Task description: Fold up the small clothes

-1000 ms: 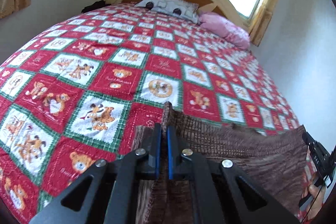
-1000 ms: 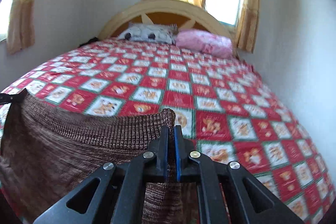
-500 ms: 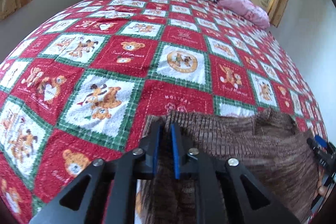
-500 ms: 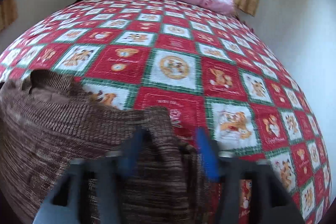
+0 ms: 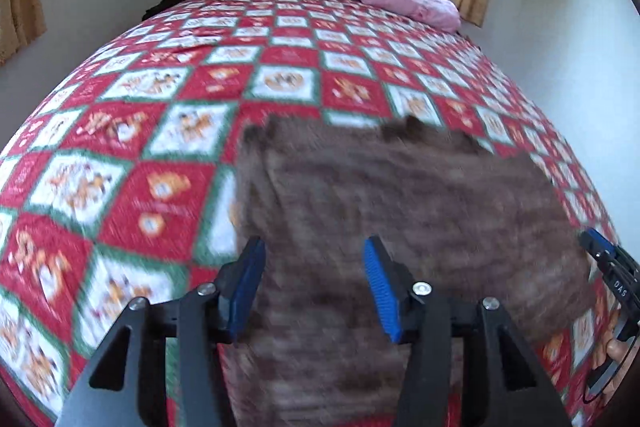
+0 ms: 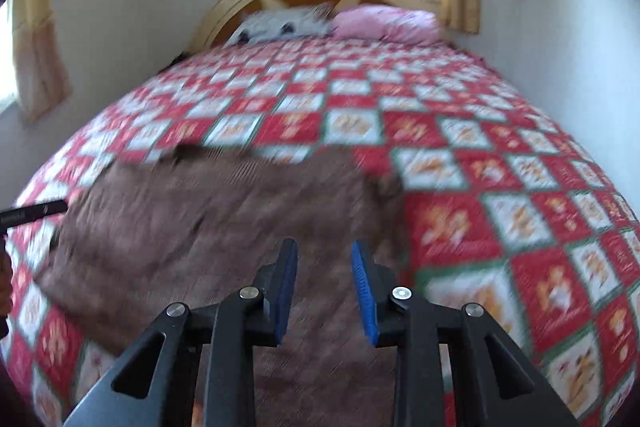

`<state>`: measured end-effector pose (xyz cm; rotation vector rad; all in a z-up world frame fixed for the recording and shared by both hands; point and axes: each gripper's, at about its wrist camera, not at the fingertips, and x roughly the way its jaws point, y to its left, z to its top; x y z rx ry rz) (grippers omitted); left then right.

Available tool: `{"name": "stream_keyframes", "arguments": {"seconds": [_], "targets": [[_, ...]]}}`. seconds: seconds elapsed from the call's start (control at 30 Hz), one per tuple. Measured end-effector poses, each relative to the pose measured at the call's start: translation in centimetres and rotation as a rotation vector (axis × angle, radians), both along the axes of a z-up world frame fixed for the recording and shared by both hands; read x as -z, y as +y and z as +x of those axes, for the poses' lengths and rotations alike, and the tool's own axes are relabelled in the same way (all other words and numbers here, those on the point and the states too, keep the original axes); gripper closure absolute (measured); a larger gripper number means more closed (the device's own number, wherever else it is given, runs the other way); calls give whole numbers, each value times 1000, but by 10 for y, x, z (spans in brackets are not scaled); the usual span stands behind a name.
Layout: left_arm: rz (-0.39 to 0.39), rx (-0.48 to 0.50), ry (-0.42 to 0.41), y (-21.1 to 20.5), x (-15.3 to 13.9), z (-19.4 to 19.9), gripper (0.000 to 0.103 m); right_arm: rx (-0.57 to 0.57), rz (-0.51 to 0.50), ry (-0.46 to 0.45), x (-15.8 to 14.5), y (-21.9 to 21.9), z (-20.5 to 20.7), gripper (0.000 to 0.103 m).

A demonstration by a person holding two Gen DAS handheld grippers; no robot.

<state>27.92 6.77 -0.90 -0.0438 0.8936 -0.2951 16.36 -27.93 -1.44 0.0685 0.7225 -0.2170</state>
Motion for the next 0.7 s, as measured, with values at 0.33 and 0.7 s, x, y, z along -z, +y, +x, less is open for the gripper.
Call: {"name": "stream_keyframes", "arguments": {"seconds": [0.33, 0.7], "targets": [[141, -40, -32, -23, 32, -20, 38, 8, 22, 84, 41, 10, -1, 73], [208, -60, -62, -31, 36, -22, 31, 11, 4, 85, 42, 11, 3, 73]]}}
